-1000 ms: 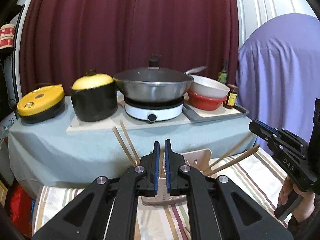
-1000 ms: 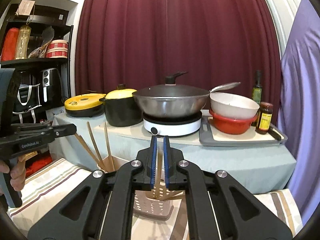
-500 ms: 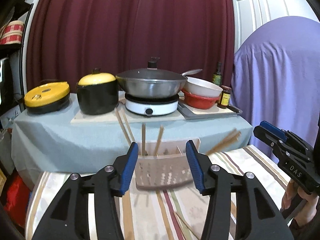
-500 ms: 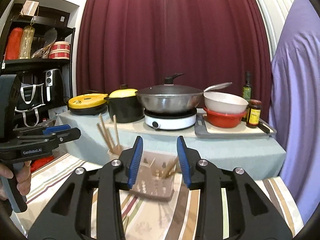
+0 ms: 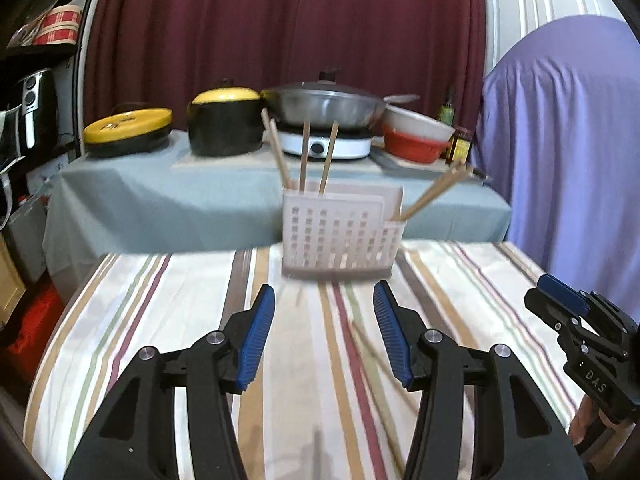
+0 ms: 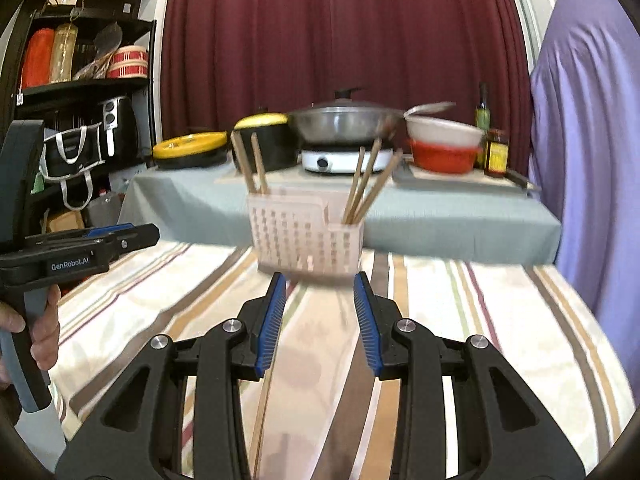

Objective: Organize utensils
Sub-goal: 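Lower both grippers onto the last loose chopsticks and close each on one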

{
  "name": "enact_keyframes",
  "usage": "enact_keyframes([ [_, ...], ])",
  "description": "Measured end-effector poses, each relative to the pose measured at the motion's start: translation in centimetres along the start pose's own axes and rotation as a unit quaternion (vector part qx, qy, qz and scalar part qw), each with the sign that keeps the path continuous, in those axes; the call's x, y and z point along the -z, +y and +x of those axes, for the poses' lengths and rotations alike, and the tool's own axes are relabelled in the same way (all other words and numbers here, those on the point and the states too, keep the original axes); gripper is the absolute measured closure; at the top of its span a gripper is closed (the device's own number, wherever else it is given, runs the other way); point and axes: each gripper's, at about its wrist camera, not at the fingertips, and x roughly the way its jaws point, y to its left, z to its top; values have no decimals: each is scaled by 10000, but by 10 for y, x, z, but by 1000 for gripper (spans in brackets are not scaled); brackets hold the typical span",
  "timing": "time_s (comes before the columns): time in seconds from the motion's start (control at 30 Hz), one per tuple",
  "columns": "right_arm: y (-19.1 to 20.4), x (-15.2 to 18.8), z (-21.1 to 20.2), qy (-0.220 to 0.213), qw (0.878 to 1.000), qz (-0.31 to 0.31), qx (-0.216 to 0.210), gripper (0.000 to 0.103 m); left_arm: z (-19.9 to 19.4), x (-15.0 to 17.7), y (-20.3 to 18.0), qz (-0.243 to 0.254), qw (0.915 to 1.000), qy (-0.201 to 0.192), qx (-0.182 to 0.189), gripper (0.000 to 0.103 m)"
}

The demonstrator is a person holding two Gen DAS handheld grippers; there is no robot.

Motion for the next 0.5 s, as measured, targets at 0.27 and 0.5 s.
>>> enact_keyframes([
  [0.27, 20, 64, -9, 415, 9991, -72, -104, 68, -6, 52, -3, -22, 9993, 301, -219, 52],
  [0.5, 34, 95, -11, 619, 9975, -135, -300, 68, -4, 85, -2, -120, 9978, 580, -301, 52],
])
